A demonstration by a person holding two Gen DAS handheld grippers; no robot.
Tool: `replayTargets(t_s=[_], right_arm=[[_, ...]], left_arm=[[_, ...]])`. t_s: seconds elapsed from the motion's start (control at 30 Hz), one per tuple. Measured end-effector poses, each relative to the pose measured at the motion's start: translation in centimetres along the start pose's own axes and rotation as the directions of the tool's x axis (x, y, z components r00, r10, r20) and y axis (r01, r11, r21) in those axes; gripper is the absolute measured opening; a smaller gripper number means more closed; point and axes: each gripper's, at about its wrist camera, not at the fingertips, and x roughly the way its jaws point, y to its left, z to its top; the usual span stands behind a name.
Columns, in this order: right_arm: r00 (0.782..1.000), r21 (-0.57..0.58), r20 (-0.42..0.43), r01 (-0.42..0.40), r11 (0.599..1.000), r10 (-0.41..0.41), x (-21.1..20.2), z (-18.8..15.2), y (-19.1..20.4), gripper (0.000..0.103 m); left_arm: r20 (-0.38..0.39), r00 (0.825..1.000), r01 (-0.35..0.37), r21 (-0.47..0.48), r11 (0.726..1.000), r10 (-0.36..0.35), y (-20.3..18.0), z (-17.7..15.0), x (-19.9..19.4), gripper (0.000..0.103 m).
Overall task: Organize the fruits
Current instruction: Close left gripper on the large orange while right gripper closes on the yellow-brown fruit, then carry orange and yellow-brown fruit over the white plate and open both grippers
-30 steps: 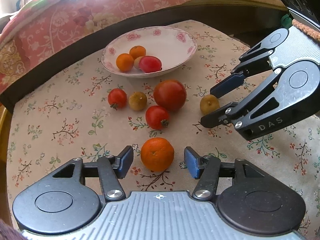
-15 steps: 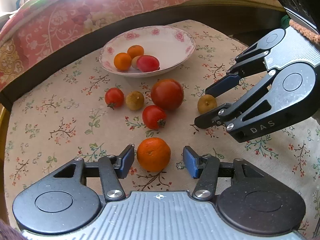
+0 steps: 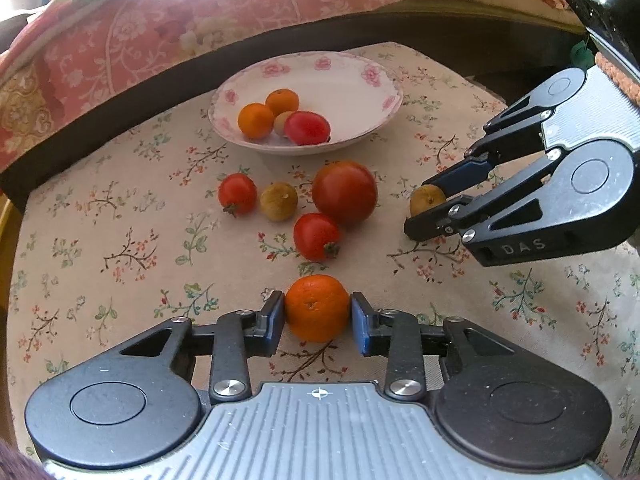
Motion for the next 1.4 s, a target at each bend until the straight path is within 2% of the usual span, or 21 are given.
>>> replayTargets(t_s=[0.5, 1.0, 1.2, 1.4], right_arm=[[0.996, 0.056, 0.086, 0.013, 0.998, -0.018, -2.4, 1.9, -1.3, 0.033], [0.984, 0.165, 0.147, 0.075, 0.983, -0.1, -1.7, 4.6, -5.2, 0.033], [0.982, 0.184, 0.147, 0.088, 0.979, -0.116, -0.9, 5.1, -6.2, 0.033], [0.981, 0.225, 0.137, 0.101, 0.969, -0.134, 0.0, 5.4, -7.8, 0.033]], left_arm=[[0.102, 0.994, -0.023, -0.037, 0.999, 0.027, 0.7, 3.6, -1.7, 0.043], [0.157, 0.986, -0.043, -0.077, 0.996, 0.055, 1.1, 8.2, 0.8, 0.043], [0.171, 0.984, -0.036, -0.092, 0.995, 0.051, 1.4, 9.7, 2.2, 0.042], [0.179, 0.983, -0.033, -0.068, 0.997, 0.045, 1.1, 10.8, 3.6, 0.043]])
